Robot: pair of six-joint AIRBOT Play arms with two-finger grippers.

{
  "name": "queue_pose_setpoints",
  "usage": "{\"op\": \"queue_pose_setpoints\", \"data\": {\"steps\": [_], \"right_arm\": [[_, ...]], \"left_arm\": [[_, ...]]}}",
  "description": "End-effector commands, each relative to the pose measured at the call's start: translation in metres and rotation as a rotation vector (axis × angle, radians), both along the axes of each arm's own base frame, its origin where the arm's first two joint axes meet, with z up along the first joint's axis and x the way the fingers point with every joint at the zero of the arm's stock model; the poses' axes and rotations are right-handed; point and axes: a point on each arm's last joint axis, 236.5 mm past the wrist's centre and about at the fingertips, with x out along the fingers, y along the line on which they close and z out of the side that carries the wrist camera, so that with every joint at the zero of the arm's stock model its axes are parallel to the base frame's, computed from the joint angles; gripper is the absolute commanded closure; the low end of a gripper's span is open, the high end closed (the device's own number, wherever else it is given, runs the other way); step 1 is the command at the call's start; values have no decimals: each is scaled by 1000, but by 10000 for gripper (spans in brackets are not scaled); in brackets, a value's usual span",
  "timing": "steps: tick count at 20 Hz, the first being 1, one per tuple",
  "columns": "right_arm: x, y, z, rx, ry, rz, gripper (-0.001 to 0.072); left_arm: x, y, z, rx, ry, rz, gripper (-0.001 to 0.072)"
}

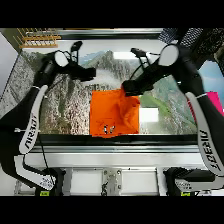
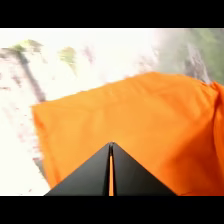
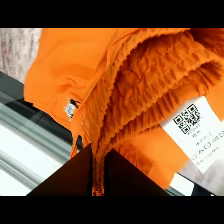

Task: Fold the clothes and pants, and hang the long-sleeved shirts on hangers.

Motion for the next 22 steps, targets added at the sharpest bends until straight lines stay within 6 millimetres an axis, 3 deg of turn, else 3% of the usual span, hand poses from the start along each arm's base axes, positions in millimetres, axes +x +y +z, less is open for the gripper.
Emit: {"op": "queue_pose_setpoints", "data": {"steps": [1, 3, 4, 5, 6, 7, 8, 10, 12, 14, 17, 19, 22], "right_arm": [[-3, 79, -37, 39, -33, 67, 696], [-5, 131, -63, 84, -94, 137, 656], [-7, 155, -71, 121, -121, 164, 425], [-13, 181, -73, 181, -142, 193, 129], [-20, 200, -67, 251, -161, 231, 56], [-24, 210, -56, 302, -178, 249, 56], [-23, 208, -46, 306, -205, 261, 56], [-9, 173, -42, 203, -262, 277, 56], [6, 113, -54, 83, -250, 240, 56], [12, 50, -80, 9, -174, 153, 56], [10, -39, -131, -29, -3, -44, 54], [4, -66, -155, 42, 111, -154, 53], [7, -66, -176, 201, 195, -251, 54]], "left_arm": [[4, 67, 33, 20, -39, 101, 700], [0, 80, 43, 22, -42, 118, 700], [-2, 83, 45, 22, -41, 122, 701], [-2, 83, 49, 21, -47, 122, 700], [-3, 82, 51, 20, -52, 122, 700], [-4, 81, 54, 20, -58, 120, 700], [-7, 81, 56, 15, -71, 126, 701], [-20, 84, 53, 9, -94, 152, 701], [-50, 87, 34, 15, -57, 162, 701], [-86, 85, 9, 25, 8, 152, 701], [-123, 77, -16, 30, 39, 135, 700], [-141, 66, -26, 31, 36, 109, 701], [-161, 47, -37, 34, 33, 60, 701]]}}
